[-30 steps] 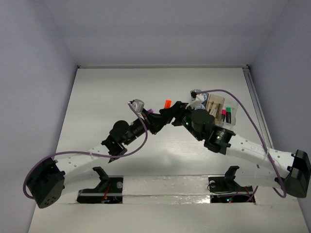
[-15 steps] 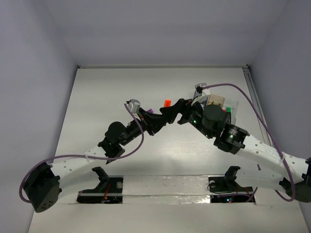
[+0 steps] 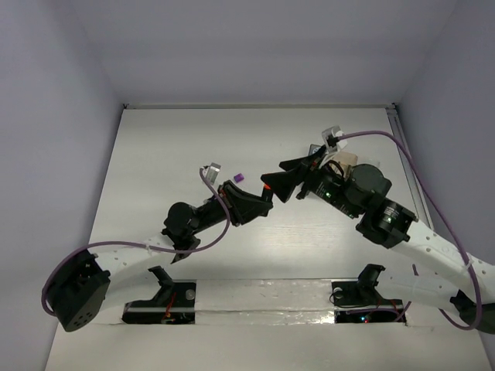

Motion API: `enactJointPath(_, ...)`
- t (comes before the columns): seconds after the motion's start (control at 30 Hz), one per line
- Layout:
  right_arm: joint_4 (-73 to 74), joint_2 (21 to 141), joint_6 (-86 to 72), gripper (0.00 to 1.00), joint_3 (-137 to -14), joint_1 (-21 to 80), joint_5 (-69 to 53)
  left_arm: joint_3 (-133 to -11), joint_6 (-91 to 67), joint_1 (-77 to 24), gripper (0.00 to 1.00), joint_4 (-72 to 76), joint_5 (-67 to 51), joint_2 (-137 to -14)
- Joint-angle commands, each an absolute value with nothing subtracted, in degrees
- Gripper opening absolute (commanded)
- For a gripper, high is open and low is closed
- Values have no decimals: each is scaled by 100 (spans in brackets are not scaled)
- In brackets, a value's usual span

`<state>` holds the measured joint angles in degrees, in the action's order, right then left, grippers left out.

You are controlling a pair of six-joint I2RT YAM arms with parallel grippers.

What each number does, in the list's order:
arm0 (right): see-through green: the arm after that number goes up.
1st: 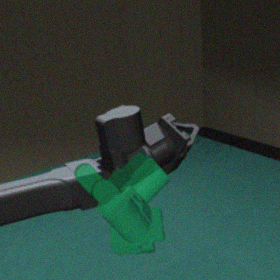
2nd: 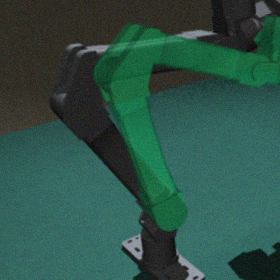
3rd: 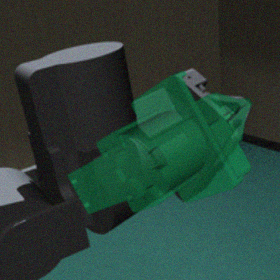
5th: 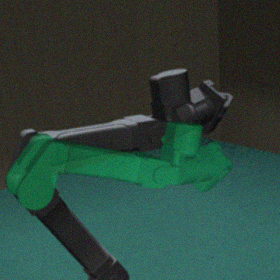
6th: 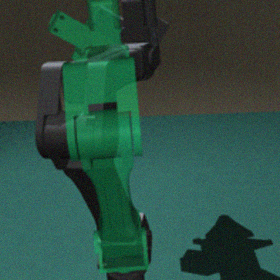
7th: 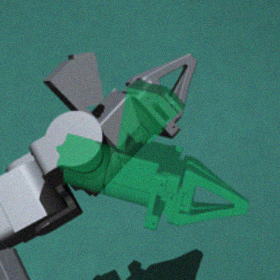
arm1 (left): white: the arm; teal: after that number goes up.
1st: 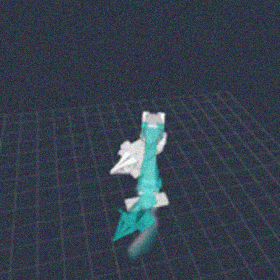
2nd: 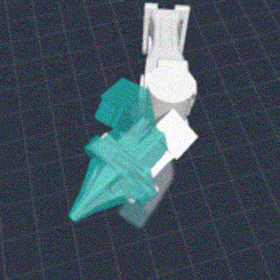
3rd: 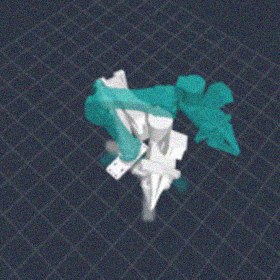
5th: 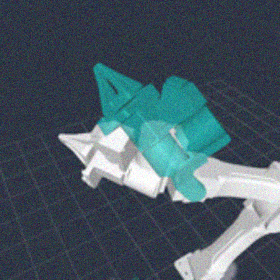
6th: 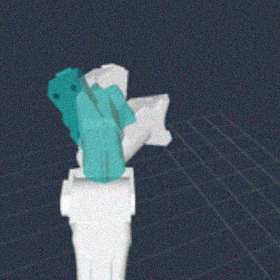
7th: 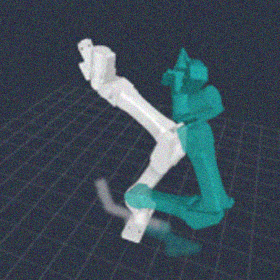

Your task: Sort the stationery into containers

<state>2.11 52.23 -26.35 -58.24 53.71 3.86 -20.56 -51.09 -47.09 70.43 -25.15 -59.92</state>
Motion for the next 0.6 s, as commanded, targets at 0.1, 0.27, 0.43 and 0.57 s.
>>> enactJointPath(0.1, -299, 5423, -2575, 87, -6126, 5370, -501, -1969, -5792, -4667, 0, 8858, -2988, -6161)
enactJointPath(0.27, -272, 5361, -2654, 84, -5968, 5370, -88, -1969, -5722, -4667, 0, 8816, -2979, -6030)
enactJointPath(0.43, -290, 5344, -2654, 85, -5845, 5317, -35, -1995, -5660, -4667, 0, 8763, -2997, -5959)
enactJointPath(0.57, -325, 5405, -2672, 85, -5766, 5317, 182, -1986, -5687, -4667, 0, 8842, -3015, -5933)
